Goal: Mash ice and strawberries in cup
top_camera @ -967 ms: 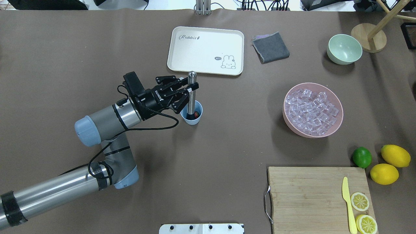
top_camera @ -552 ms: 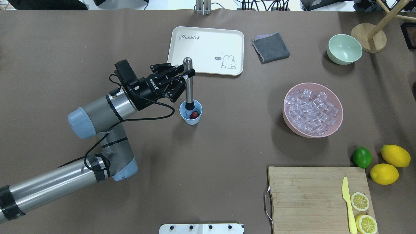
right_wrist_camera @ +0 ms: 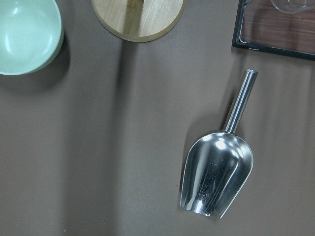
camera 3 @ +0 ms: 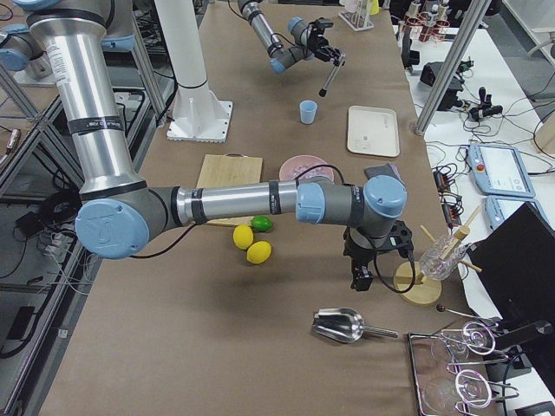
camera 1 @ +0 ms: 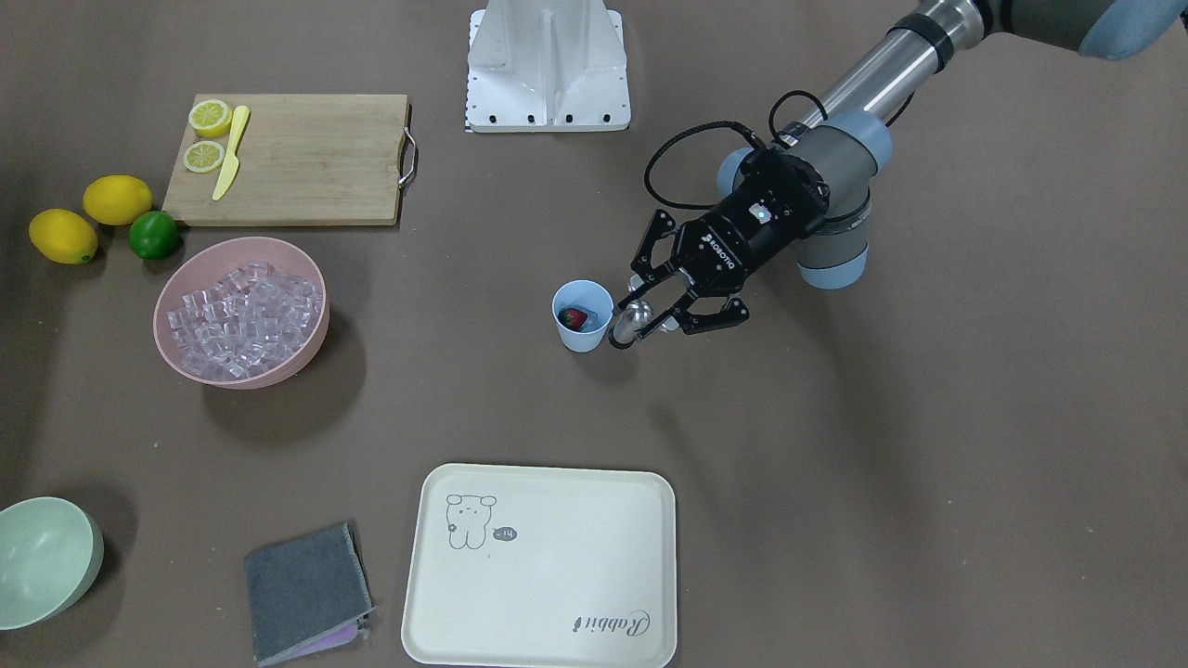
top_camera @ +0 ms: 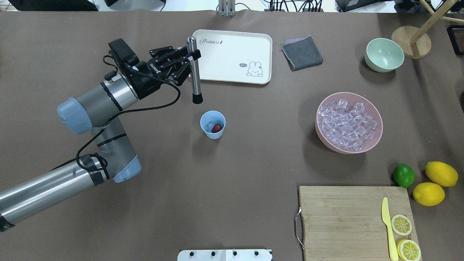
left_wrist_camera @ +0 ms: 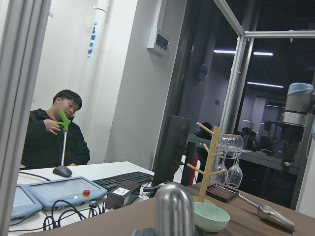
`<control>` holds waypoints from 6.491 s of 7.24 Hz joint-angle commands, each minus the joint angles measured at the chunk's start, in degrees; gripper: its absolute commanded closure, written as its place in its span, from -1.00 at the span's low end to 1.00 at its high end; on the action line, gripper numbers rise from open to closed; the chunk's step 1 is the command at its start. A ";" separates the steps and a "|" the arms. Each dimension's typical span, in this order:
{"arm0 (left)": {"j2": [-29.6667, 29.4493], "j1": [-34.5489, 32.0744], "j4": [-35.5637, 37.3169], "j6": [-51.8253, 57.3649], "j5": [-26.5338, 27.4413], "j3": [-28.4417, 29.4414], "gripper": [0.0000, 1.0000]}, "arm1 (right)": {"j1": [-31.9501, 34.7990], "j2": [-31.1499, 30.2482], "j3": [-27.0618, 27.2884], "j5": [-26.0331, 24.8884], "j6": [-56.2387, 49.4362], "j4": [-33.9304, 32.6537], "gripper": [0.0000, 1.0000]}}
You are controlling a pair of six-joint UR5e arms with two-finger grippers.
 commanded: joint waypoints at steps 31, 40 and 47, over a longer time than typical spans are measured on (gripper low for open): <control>26.64 -35.94 59.56 10.85 -41.52 1.73 -0.98 | 0.00 -1.70 1.62 2.58 0.30 -0.09 -0.99; 16.78 -49.92 77.41 16.81 -49.70 -1.35 -0.98 | 0.00 -1.70 1.36 2.84 0.56 -0.18 -0.99; 19.67 -55.90 96.92 29.37 -55.23 -11.20 -0.98 | -1.32 -1.44 1.53 2.84 0.65 -0.18 -0.99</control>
